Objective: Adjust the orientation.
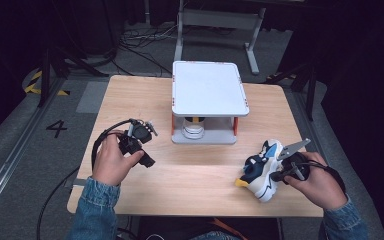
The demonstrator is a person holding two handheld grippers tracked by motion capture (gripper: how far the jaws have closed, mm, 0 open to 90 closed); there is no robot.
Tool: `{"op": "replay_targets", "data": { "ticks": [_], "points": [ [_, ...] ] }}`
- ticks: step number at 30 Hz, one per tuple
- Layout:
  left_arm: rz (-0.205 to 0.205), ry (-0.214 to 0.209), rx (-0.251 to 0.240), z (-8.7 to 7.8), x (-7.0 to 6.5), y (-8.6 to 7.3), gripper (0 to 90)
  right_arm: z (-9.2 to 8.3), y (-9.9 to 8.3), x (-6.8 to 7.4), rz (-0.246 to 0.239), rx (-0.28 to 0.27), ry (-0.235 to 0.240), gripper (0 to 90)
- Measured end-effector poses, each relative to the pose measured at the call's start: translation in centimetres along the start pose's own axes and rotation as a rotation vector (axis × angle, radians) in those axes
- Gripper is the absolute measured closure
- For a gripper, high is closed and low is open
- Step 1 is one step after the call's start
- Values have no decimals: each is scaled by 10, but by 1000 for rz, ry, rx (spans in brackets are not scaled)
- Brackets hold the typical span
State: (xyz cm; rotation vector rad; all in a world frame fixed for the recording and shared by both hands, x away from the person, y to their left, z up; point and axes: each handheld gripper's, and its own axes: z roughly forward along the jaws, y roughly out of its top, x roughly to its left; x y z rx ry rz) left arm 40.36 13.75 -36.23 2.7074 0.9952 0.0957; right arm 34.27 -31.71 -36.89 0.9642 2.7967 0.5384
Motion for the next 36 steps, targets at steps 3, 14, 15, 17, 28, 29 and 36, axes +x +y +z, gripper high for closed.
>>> {"op": "replay_targets", "data": {
  "ticks": [3,14,15,17,28,29,36],
  "points": [
    [16,-5,2,2,-1,7,209,-4,-10,-5,33,65,-12,900],
    [47,-25,17,8,-3,19,202,8,-36,-31,147,252,-100,817],
    [47,-24,18,8,-3,19,202,11,-37,-34,167,238,-111,796],
    [50,-20,15,8,-3,18,201,17,-38,-39,144,237,-102,773],
    [15,-18,5,5,-4,4,200,50,-27,-63,103,44,-175,627],
    [21,-21,9,5,-3,3,200,53,-26,-66,102,20,-188,616],
    [9,-13,2,3,-2,1,200,52,-32,-75,145,-41,-186,514]
  ]
}}
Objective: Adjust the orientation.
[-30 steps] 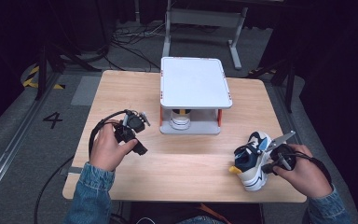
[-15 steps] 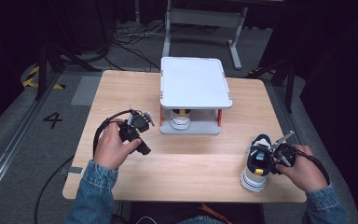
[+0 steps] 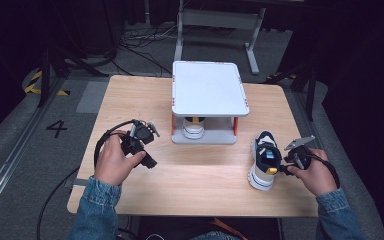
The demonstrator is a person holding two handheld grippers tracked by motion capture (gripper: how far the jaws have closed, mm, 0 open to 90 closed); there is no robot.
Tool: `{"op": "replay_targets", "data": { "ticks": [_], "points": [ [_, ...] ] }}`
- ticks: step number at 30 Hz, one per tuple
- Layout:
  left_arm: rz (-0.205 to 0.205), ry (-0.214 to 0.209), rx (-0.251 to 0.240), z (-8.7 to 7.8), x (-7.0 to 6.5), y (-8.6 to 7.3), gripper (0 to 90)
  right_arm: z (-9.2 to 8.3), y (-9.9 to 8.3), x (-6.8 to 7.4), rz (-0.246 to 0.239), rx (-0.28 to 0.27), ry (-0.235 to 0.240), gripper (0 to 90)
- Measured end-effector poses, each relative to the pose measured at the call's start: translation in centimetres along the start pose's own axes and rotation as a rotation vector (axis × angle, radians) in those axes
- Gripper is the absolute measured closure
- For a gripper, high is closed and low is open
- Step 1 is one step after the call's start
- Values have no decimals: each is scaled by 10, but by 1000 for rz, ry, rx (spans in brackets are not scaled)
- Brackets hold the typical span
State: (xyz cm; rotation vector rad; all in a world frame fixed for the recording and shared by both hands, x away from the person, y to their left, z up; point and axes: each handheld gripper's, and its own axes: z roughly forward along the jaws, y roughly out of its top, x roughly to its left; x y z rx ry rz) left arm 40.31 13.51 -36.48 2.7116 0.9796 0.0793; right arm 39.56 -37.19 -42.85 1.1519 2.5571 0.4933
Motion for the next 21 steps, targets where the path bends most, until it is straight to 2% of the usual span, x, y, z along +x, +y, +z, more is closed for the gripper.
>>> {"op": "replay_targets", "data": {
  "ticks": [2,7,8,9,10,11,15,16,18,21],
  "points": [
    [6,-1,-1,0,0,2,200,-5,-1,-1,10,-2,4,511],
    [14,-3,6,2,-1,6,200,-35,-6,-1,41,-42,19,489],
    [14,-3,6,2,-1,6,200,-35,-6,-1,41,-42,19,489],
    [11,-6,13,2,-1,7,200,-42,-5,0,49,-60,24,458],
    [11,-6,21,3,-1,7,212,-56,-3,4,79,-125,47,447],
    [11,-6,21,3,-1,7,212,-56,-3,4,79,-125,47,447],
    [10,2,31,4,-3,4,211,-78,3,14,57,-192,51,448],
    [13,3,35,4,-4,2,210,-86,8,19,43,-224,58,450],
    [8,3,37,4,-4,0,210,-88,10,21,35,-228,65,455],
    [4,7,36,4,-4,-3,208,-92,17,33,-4,-226,99,465]
  ]
}}
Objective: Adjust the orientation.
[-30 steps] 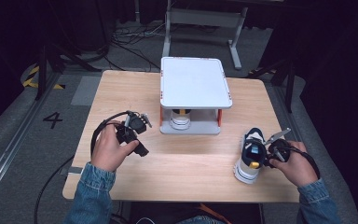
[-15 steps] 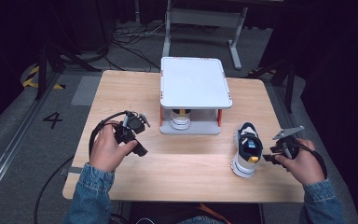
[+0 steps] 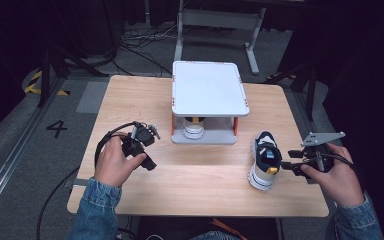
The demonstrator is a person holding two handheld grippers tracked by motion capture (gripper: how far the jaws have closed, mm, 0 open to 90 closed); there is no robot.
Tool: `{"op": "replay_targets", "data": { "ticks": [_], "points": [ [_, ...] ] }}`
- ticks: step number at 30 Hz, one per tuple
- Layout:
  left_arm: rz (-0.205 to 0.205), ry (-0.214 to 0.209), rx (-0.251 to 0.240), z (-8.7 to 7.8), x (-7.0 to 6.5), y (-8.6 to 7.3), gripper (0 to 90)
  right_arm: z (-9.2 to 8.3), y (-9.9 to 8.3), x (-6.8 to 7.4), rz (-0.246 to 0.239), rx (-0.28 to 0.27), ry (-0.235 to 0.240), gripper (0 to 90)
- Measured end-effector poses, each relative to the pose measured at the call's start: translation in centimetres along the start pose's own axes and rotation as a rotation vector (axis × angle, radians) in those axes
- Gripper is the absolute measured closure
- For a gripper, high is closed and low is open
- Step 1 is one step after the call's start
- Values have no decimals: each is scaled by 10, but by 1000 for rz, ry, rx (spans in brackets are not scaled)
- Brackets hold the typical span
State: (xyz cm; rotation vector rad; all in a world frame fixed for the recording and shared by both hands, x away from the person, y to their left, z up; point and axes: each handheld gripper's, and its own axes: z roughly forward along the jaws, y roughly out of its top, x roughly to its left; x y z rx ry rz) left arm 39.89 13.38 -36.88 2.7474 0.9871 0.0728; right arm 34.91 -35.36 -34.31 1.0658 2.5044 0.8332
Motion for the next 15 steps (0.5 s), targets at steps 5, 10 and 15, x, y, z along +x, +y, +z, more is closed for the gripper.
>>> {"op": "replay_targets", "data": {
  "ticks": [5,10,15],
  "points": [
    [2,-4,4,0,1,0,207,14,9,17,-66,30,84,472],
    [25,-16,14,2,-2,5,205,46,9,33,-156,140,118,465],
    [35,-18,18,4,-4,6,205,71,8,34,-204,206,120,433]
  ]
}}
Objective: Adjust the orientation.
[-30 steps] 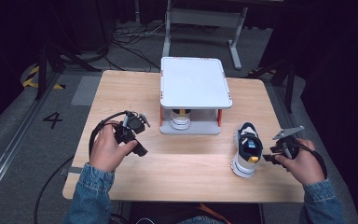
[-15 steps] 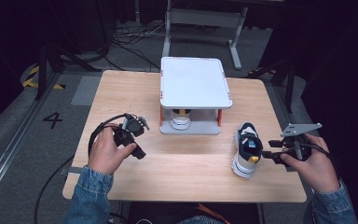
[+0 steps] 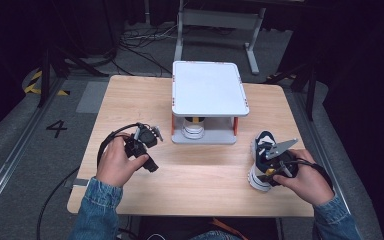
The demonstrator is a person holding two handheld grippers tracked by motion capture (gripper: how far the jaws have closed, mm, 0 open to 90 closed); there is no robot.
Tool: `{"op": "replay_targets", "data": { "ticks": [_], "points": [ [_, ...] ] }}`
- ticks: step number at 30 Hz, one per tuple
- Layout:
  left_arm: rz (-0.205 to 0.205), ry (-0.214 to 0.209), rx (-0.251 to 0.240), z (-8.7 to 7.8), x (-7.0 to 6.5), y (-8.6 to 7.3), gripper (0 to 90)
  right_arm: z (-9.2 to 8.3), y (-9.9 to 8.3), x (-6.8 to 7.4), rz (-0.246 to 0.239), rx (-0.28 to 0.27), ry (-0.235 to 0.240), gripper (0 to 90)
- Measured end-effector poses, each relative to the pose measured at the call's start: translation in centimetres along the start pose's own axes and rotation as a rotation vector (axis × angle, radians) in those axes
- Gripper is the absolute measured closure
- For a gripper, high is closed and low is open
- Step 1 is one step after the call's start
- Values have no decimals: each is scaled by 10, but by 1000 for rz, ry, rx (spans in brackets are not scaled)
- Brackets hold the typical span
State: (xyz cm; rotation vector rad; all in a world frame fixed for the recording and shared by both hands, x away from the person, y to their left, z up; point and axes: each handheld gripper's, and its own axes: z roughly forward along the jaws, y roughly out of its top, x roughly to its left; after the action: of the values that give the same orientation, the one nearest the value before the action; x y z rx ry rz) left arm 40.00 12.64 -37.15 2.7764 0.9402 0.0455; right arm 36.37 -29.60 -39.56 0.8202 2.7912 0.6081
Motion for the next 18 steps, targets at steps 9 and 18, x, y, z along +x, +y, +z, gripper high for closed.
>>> {"op": "replay_targets", "data": {
  "ticks": [9,18],
  "points": [
    [1,1,3,0,-1,-2,205,27,-1,-8,-1,75,64,509],
    [7,-3,2,0,0,0,205,20,-1,-8,-12,51,103,615]
  ]
}}
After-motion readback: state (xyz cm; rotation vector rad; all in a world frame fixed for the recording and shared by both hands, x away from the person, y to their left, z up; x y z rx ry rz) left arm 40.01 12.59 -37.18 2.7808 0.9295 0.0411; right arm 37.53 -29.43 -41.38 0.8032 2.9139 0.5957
